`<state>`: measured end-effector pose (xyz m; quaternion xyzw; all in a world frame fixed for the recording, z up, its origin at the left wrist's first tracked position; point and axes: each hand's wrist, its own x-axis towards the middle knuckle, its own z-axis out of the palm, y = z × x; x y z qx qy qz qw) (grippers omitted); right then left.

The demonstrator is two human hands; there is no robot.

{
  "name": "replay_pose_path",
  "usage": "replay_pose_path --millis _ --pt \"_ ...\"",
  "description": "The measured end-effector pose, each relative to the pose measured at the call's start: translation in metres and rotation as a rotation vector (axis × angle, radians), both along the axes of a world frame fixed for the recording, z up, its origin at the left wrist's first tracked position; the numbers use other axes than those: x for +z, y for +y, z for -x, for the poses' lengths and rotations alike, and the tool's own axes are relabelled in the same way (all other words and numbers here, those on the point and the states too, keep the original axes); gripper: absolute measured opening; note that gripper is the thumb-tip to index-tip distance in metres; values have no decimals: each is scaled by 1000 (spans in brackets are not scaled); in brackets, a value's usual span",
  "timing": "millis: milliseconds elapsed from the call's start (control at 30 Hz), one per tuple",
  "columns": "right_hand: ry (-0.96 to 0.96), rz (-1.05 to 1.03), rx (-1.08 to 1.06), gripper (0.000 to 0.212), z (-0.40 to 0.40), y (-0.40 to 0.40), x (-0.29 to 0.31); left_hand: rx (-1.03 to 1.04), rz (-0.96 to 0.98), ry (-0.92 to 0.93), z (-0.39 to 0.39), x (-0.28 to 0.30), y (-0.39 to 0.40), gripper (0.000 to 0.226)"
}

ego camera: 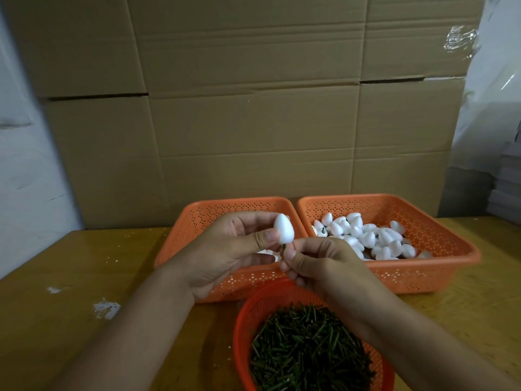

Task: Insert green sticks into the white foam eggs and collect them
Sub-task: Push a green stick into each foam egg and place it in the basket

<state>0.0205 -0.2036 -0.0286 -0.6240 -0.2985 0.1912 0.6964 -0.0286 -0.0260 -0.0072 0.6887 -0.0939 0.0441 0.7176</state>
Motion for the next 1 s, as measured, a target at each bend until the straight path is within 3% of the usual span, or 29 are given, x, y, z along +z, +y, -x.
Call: replay_pose_path --millis 267,367,500,567,667,767,867,933,1000 --pt "10 -12 -32 21 0 -1 2 38 3 7 -2 -1 3 40" --pt "-34 -10 -157 15 -8 -10 12 150 -35 -3 0 4 9 47" --pt "-255 48 -561 8 -41 -39 26 550 -373 -41 -6 2 34 16" --pt "-342 109 -748 12 -58 -53 26 660 -580 -71 -11 -6 48 12" --pt "-513 321 -900 16 -77 -69 20 644 -882 -19 -15 -20 65 15" --pt "-583 536 -911 9 -87 -76 15 576 -1031 95 -17 -31 72 10" --pt "-603 705 -898 22 -91 -77 14 484 -1101 114 -17 -30 70 37" --pt "-669 682 -888 29 -89 -74 15 398 -1125 123 -16 -27 67 49" --pt "-719 625 -827 27 -82 -67 17 303 -1159 183 -17 -28 66 77"
